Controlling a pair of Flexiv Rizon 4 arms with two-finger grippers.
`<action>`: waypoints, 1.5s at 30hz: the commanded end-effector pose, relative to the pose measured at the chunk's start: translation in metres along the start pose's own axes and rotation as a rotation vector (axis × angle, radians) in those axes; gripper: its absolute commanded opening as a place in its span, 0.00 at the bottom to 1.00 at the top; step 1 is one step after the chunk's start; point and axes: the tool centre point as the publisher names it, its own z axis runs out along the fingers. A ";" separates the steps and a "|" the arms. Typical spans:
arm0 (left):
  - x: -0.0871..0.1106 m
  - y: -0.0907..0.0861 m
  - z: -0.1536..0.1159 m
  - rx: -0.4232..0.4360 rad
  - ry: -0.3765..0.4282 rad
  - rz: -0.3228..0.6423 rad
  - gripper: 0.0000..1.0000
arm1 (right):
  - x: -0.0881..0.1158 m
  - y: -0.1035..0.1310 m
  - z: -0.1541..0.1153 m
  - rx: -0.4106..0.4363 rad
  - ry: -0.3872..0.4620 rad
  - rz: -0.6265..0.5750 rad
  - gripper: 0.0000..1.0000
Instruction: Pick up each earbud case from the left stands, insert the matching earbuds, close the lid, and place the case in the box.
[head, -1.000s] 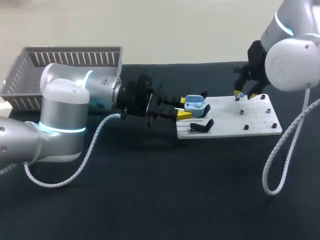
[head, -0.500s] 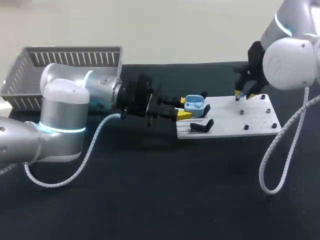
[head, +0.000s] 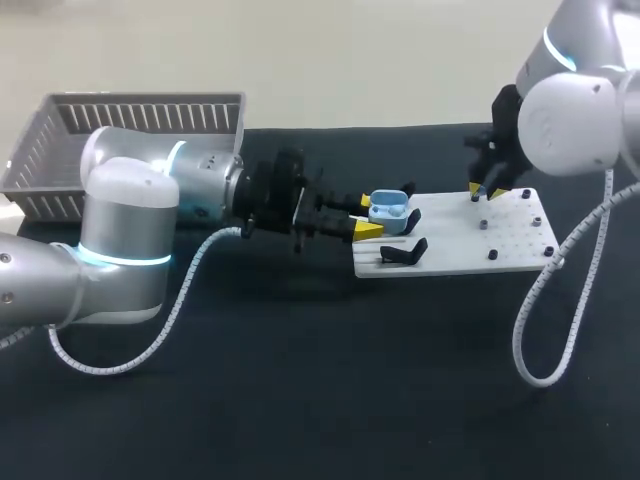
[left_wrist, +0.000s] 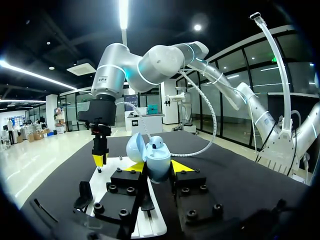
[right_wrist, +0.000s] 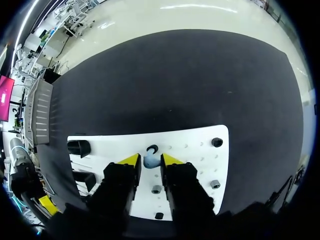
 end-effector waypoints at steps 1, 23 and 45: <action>0.001 -0.001 0.000 -0.005 -0.001 0.003 0.00 | -0.001 0.000 0.000 0.005 0.002 0.006 0.00; 0.001 -0.001 0.000 -0.005 -0.001 0.003 0.00 | 0.056 0.021 -0.109 -0.040 0.043 -0.126 0.00; 0.001 -0.001 0.000 -0.005 -0.001 0.003 0.00 | 0.100 0.073 -0.150 0.011 0.105 -0.359 0.00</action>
